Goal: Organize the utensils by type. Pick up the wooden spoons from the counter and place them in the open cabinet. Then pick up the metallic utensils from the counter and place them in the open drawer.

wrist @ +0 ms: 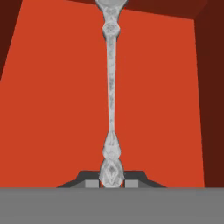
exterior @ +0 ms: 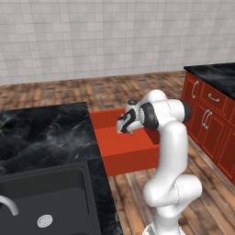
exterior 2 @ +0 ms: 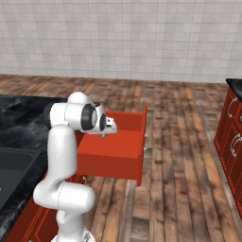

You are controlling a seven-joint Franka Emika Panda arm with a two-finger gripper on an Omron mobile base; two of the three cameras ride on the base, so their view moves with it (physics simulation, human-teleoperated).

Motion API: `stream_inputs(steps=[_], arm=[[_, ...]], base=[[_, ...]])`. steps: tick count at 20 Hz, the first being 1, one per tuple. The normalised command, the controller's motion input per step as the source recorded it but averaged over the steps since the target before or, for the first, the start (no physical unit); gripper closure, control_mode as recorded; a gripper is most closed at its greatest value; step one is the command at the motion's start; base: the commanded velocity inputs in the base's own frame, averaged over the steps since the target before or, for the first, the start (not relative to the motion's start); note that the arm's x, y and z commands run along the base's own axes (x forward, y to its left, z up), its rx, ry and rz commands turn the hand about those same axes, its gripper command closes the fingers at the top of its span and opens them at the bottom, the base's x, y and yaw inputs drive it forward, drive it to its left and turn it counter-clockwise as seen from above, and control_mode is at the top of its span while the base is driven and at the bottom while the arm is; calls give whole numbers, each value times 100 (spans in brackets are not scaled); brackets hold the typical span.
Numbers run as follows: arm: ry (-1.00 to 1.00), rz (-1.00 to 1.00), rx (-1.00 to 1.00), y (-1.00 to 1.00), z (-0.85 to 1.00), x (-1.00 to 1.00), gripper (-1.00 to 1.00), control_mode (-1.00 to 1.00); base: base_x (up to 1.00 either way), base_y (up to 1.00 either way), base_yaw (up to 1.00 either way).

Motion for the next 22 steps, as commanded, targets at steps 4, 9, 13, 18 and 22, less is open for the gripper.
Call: stream_inputs(steps=[4, 9, 13, 18, 22], arm=[[22, 0, 7, 0, -8, 0, 100, -100], [9, 0, 5, 0, -25, 0, 100, -100], [0, 0, 0, 0, -52, 0, 100, -100], [7, 0, 0, 0, -28, 4, 100, -100], [16, 0, 1, 0, -10, 16, 100, -100]], base=[[0, 0, 0], [0, 0, 0], [0, 0, 0], [0, 0, 0], [0, 0, 0]])
